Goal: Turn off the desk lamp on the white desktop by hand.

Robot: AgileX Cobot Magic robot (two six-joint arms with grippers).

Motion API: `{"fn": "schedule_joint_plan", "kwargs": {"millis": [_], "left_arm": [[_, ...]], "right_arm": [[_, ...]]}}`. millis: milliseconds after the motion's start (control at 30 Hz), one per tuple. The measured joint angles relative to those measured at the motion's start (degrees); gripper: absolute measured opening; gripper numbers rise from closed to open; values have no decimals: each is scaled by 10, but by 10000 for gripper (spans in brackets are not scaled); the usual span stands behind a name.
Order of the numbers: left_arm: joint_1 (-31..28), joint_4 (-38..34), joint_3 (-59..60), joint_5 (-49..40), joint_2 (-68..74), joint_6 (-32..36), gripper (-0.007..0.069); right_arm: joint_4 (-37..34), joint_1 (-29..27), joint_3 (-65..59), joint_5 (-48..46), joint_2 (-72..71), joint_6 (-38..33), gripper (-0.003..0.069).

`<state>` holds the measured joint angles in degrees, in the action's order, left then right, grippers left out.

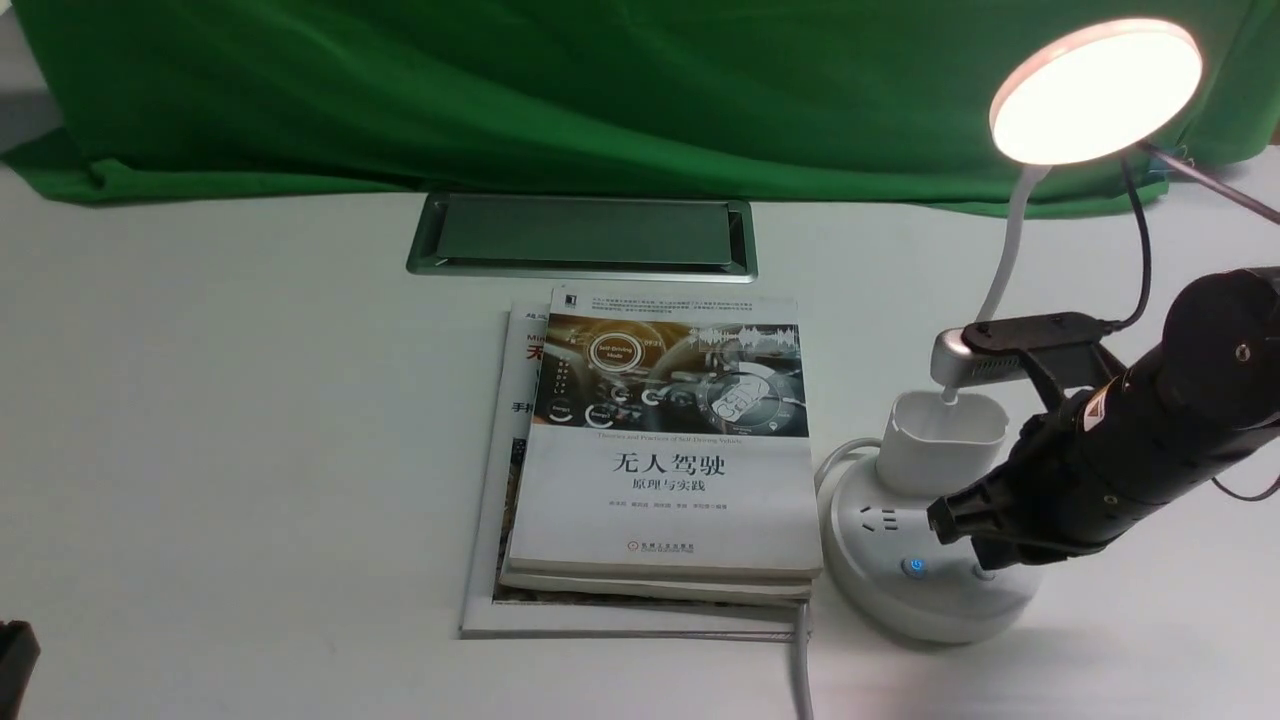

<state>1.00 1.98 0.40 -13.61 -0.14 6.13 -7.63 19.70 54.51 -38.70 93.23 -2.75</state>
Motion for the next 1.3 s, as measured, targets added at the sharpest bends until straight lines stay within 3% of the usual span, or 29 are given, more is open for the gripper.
{"fn": "schedule_joint_plan", "kwargs": {"millis": [633, 933, 1300], "left_arm": [[0, 0, 0, 0, 0, 0, 20], [0, 0, 0, 0, 0, 0, 20], [0, 0, 0, 0, 0, 0, 20]], "right_arm": [[-5, -8, 10, 29, 29, 1, 36], [-4, -7, -2, -16, -78, 1, 36], [33, 0, -139, -39, -315, 8, 36]]}}
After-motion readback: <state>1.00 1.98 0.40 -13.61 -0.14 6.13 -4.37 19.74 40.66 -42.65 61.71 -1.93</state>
